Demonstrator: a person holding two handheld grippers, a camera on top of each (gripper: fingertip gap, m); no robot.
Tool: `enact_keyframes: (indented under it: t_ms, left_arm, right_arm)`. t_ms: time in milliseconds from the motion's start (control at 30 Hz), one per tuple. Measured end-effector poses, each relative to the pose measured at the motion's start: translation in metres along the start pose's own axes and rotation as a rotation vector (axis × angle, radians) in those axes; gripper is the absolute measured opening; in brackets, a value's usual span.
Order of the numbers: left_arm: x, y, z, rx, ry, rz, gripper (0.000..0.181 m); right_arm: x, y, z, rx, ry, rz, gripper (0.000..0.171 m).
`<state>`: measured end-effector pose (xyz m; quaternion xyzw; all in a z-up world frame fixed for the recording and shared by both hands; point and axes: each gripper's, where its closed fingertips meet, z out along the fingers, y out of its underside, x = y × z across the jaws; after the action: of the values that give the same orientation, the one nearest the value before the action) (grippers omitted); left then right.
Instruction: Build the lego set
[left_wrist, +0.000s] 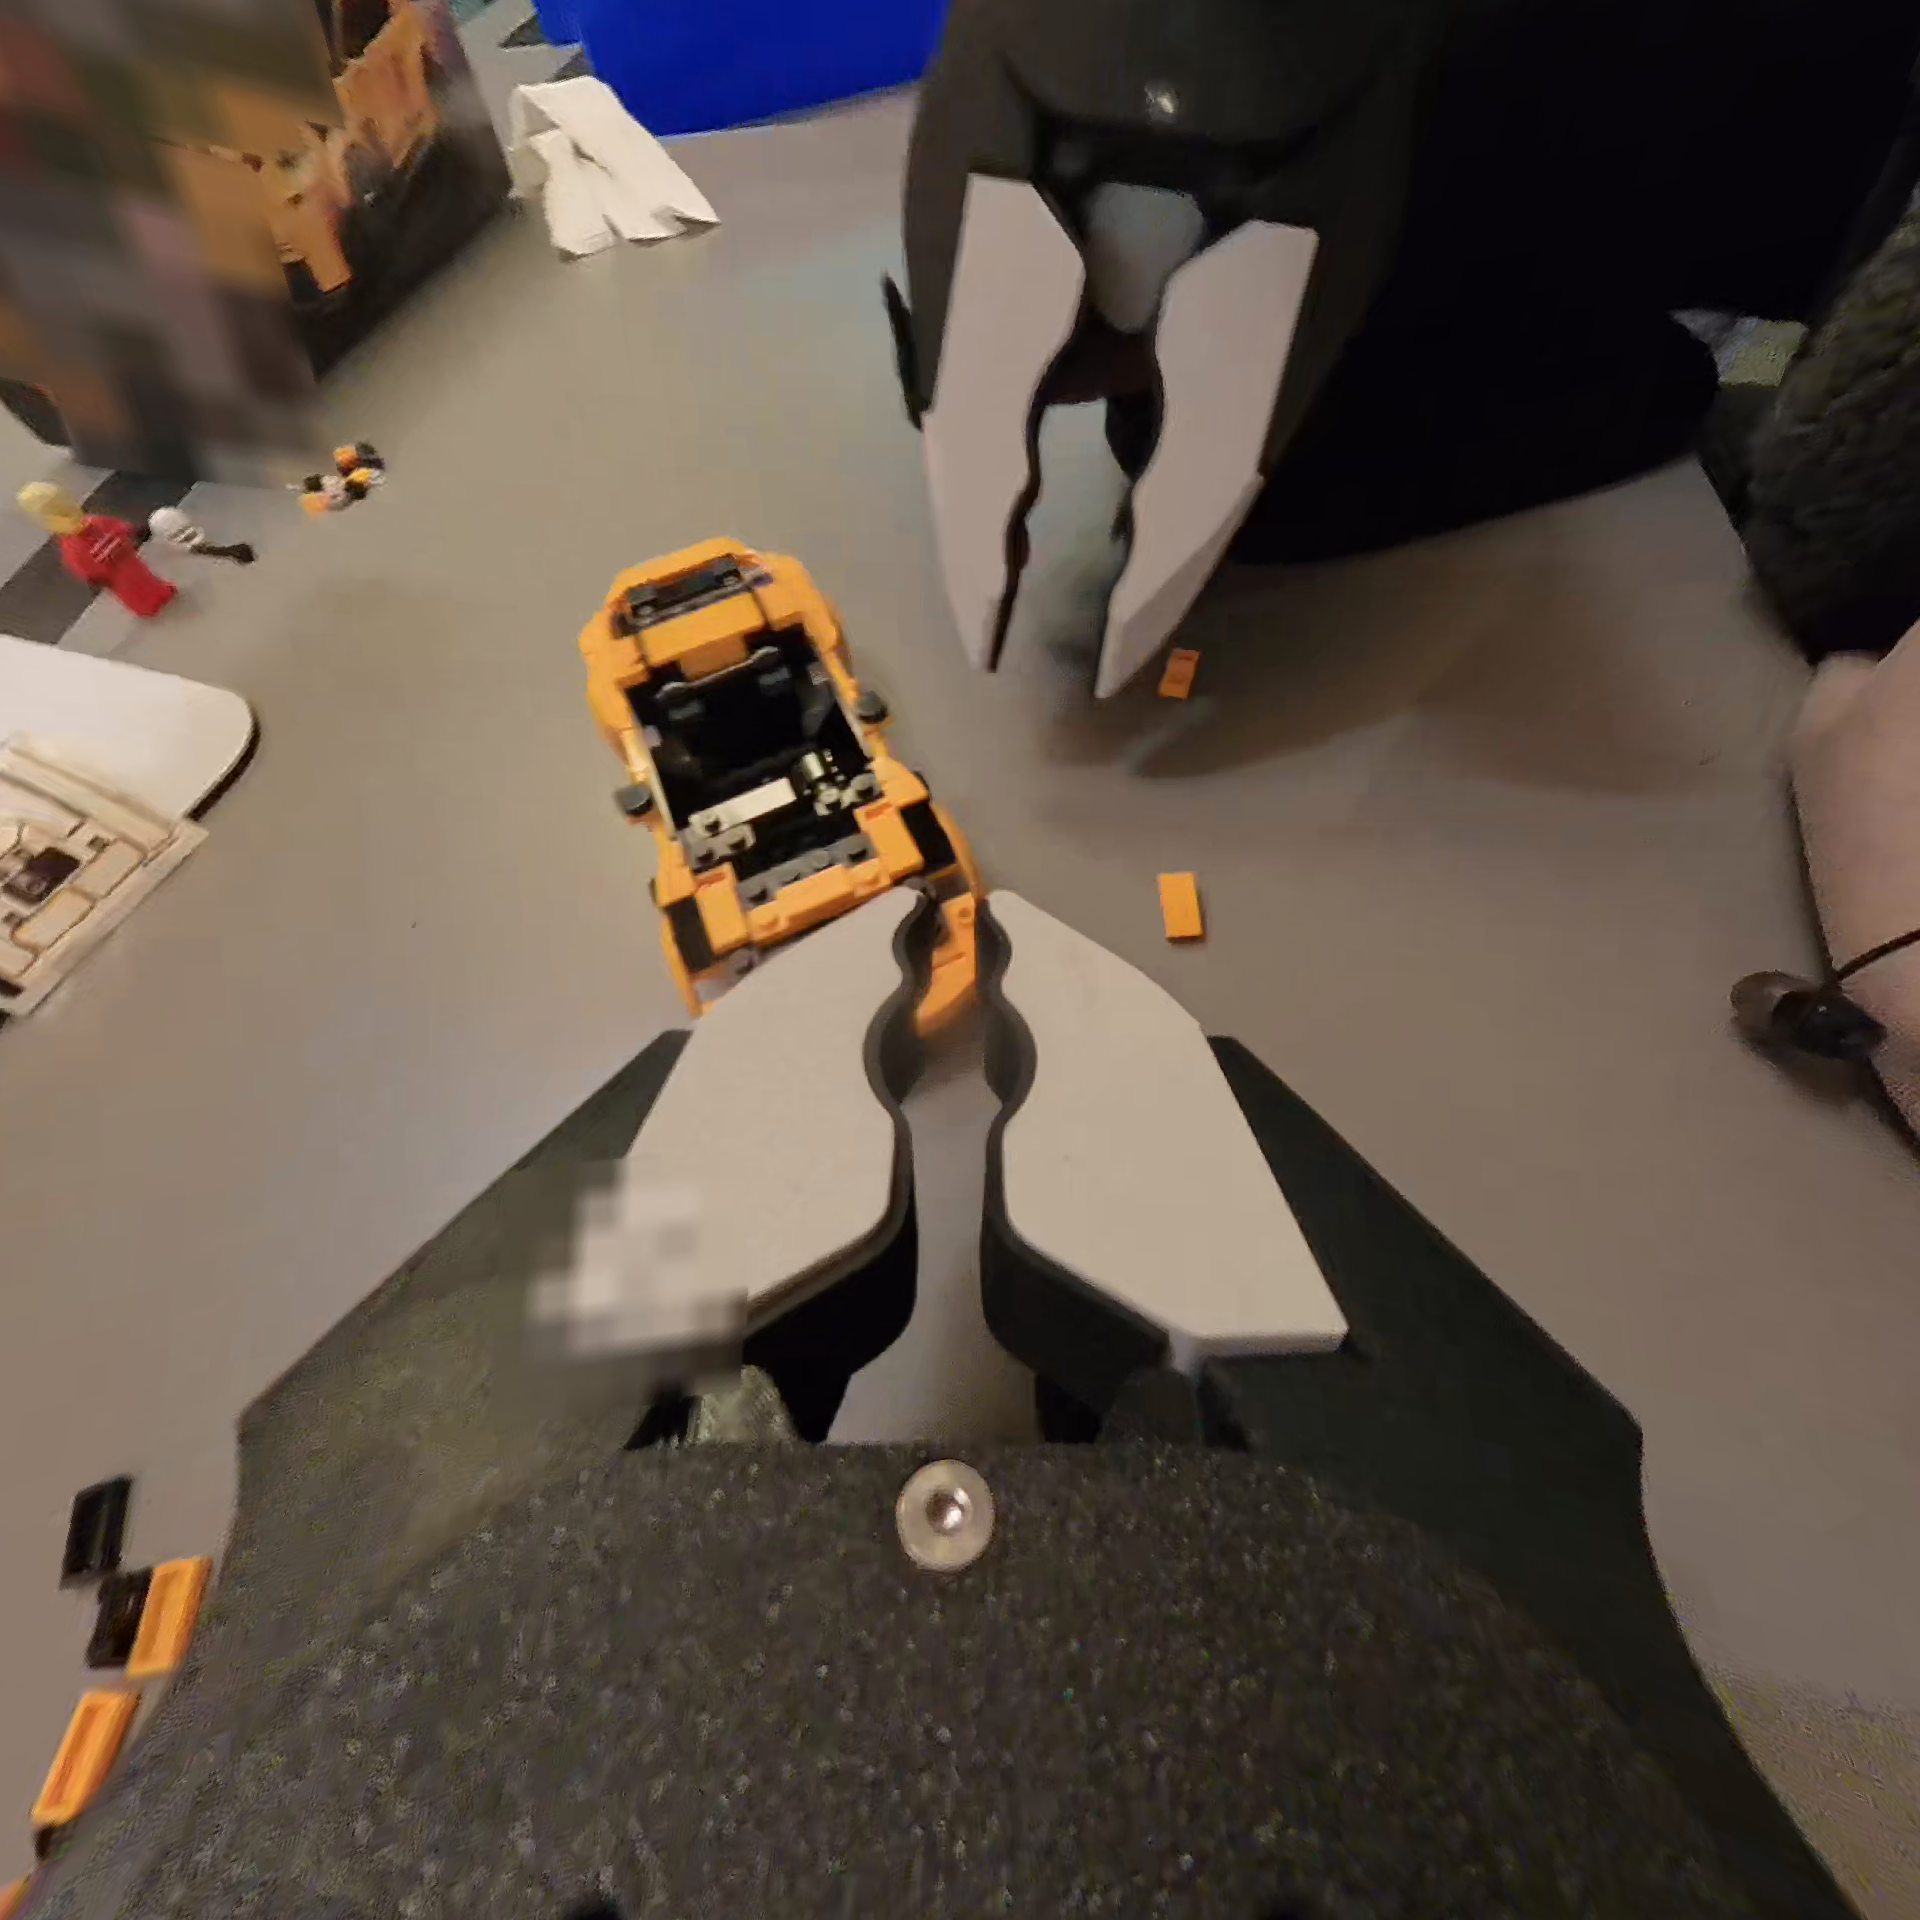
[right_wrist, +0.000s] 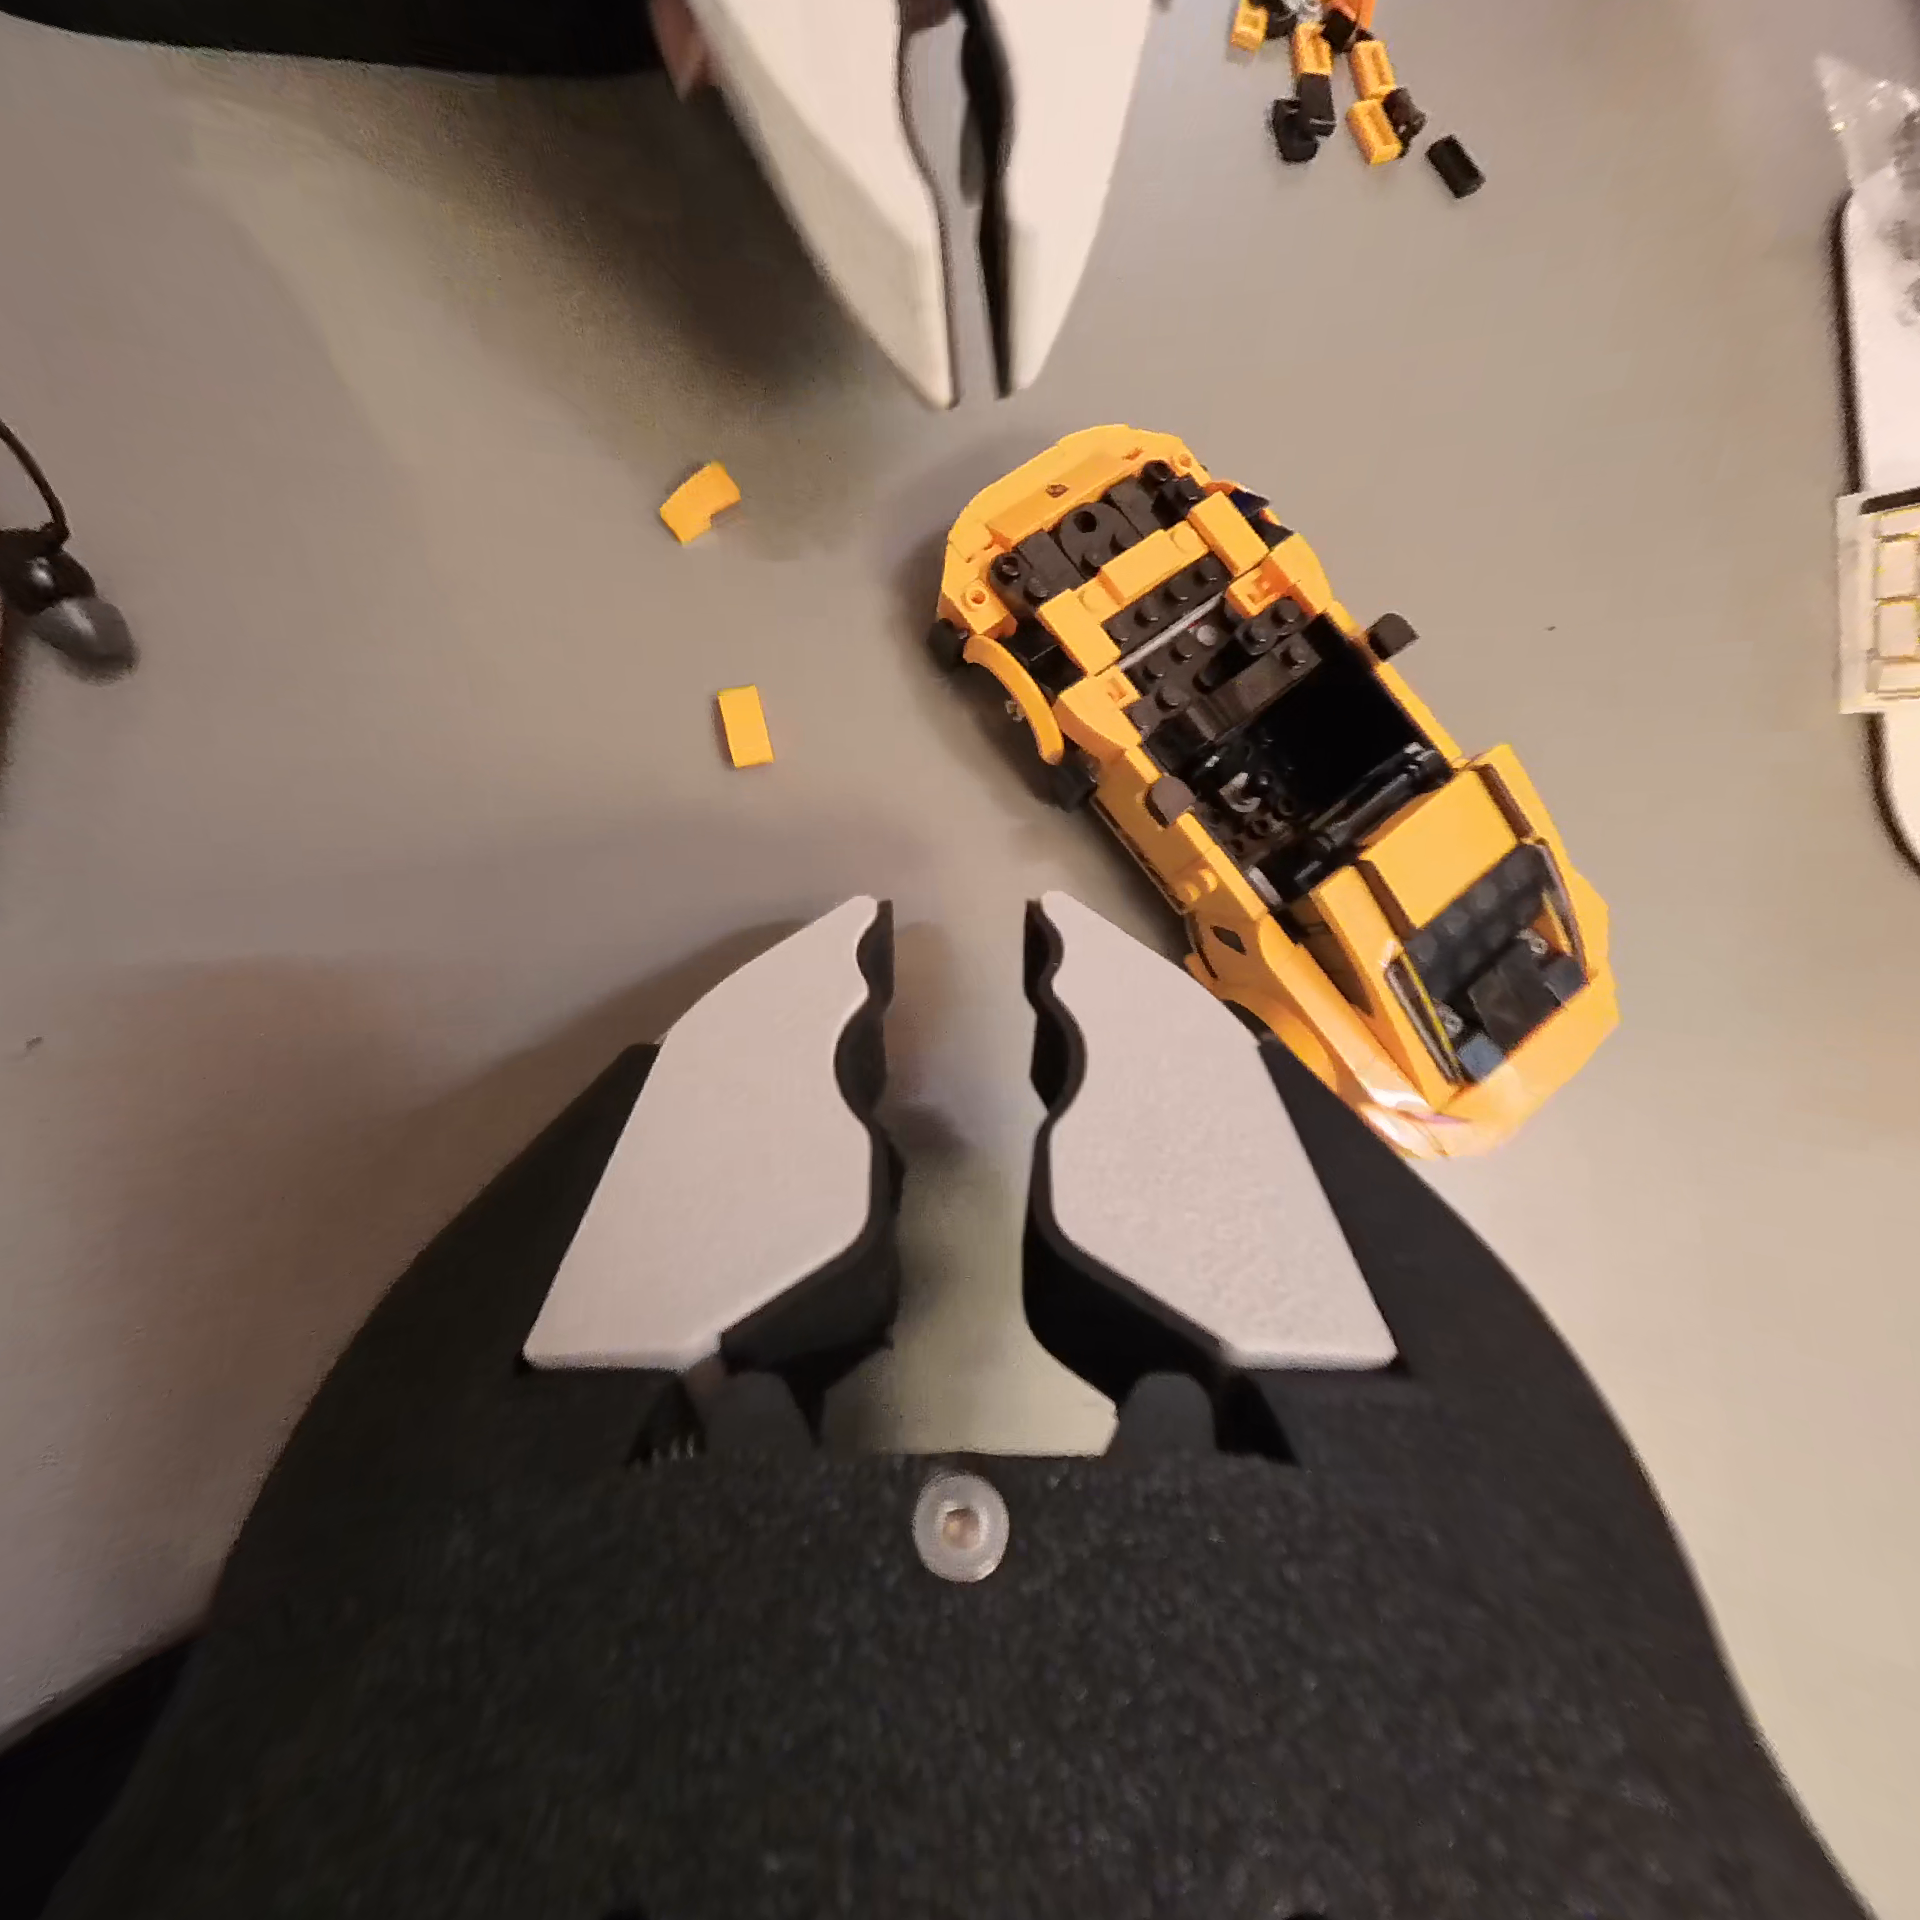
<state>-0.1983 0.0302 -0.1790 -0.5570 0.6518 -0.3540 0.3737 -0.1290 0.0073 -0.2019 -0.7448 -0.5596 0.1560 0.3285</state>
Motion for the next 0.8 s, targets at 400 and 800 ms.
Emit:
enact_keyframes:
  t_ms: [400,800]
  left_arm:
    - [-0.137,-0.029,-0.083,0.174,-0.575,-0.216,0.000]
    - [-0.359,-0.072,-0.215,0.440,-1.069,-0.327,0.056]
  right_arm:
    - [0.068,0.006,-0.061,0.249,0.400,0.106,0.008]
    - [0.088,0.005,-0.080,0.405,0.566,0.141,0.004]
